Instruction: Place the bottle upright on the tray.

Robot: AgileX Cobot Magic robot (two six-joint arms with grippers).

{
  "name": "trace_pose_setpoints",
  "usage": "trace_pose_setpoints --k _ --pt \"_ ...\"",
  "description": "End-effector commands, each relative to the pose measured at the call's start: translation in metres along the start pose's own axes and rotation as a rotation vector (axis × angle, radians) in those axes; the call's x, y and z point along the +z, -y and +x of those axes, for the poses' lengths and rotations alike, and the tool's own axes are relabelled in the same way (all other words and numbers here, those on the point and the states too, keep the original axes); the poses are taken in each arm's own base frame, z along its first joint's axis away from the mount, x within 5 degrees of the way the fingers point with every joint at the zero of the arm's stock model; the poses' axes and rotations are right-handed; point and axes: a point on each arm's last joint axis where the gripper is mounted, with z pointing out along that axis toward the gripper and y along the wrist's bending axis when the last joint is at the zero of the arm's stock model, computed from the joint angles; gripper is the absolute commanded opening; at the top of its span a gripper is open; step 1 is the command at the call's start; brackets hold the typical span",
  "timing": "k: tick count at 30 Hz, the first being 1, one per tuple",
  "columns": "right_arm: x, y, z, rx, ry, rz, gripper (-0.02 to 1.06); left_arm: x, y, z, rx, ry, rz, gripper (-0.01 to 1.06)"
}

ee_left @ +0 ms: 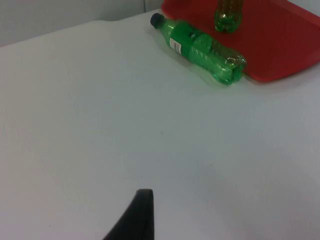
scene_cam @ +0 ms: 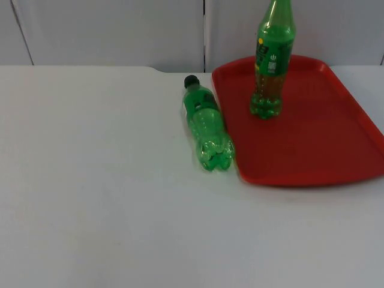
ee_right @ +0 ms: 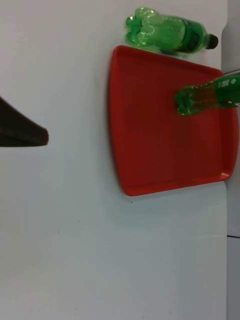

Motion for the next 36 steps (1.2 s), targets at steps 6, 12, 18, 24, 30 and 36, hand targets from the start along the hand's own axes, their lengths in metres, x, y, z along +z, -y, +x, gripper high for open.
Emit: trace_pose_setpoints --k 6,12,18,24,30,36 --pt "-0.0002 -0.0004 0.0000 0.006 0.009 0.002 1.04 0.0002 -0.0002 0.0012 0.005 0.000 0.001 1.05" --pt "-0.0002 -0.0004 0.0000 0.006 0.009 0.002 1.04 0.0002 -0.0002 0.0012 0.005 0.000 0.001 1.05" --pt "-0.0002 -0.0004 0.0000 0.006 0.009 0.002 1.04 0.0002 -0.0002 0.0012 0.005 0.000 0.001 1.05" --pt "-0.0002 -0.0001 0.0000 0.005 0.009 0.005 1.04 0.0002 -0.0007 0.0012 0.008 0.000 -0.004 1.05" --pt "-0.0002 -0.0011 0.0000 0.011 0.010 -0.005 1.04 0.0006 -0.0036 0.0013 0.049 -0.001 -0.037 1.05" --pt "-0.0002 -0.0011 0.0000 0.011 0.010 -0.005 1.04 0.0006 -0.0036 0.0013 0.049 -0.001 -0.037 1.05"
